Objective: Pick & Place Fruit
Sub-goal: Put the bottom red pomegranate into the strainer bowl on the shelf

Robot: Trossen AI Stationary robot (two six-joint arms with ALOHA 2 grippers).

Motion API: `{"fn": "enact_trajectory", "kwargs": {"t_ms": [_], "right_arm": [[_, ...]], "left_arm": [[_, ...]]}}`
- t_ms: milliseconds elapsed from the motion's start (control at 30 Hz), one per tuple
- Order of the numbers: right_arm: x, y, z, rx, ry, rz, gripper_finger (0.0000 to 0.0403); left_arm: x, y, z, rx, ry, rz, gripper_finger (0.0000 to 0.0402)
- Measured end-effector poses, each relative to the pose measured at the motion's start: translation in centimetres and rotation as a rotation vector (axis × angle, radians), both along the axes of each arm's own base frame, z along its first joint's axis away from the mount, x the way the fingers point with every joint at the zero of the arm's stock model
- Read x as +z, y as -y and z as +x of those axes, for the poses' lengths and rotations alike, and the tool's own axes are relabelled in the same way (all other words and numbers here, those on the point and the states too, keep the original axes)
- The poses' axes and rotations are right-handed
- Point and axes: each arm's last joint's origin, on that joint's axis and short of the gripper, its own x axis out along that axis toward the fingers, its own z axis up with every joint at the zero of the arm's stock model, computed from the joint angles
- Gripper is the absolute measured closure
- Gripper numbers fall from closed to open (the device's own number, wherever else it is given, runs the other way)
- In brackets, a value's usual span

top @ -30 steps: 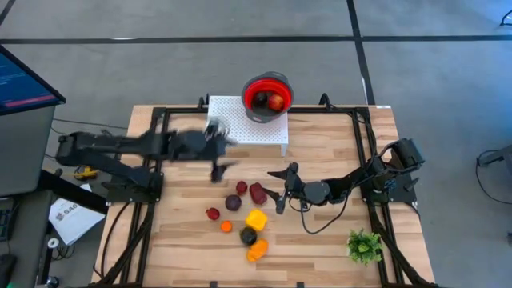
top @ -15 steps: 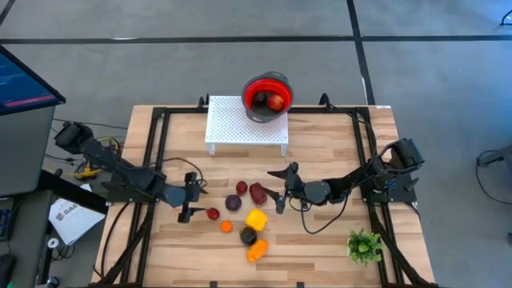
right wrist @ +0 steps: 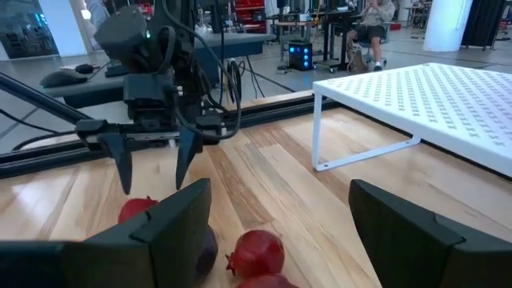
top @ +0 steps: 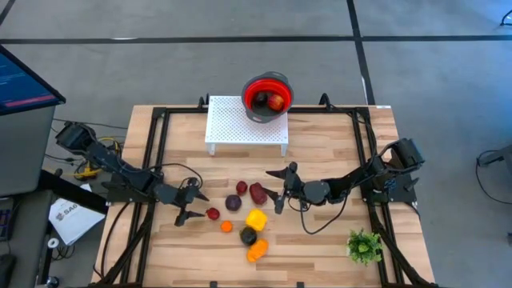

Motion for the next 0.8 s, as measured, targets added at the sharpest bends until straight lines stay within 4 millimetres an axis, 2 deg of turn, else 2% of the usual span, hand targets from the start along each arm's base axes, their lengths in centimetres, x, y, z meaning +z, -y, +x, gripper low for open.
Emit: {"fn": "enact_trajectory", "kwargs": {"t_ms": [533, 800], "right_arm": [[0.0, 0.0, 0.0, -0.001, -0.003, -0.001, 0.0113], [-0.1, 0.0, 0.0, -0.001, -0.009, -0.003, 0.0113]], "left_arm": [[-1.8, 0.8, 1.4, -0.016, 0.005, 0.004, 0.0119], [-2.5, 1.8, 3.2, -0.044, -0.035, 0.039, 0.0132]]}}
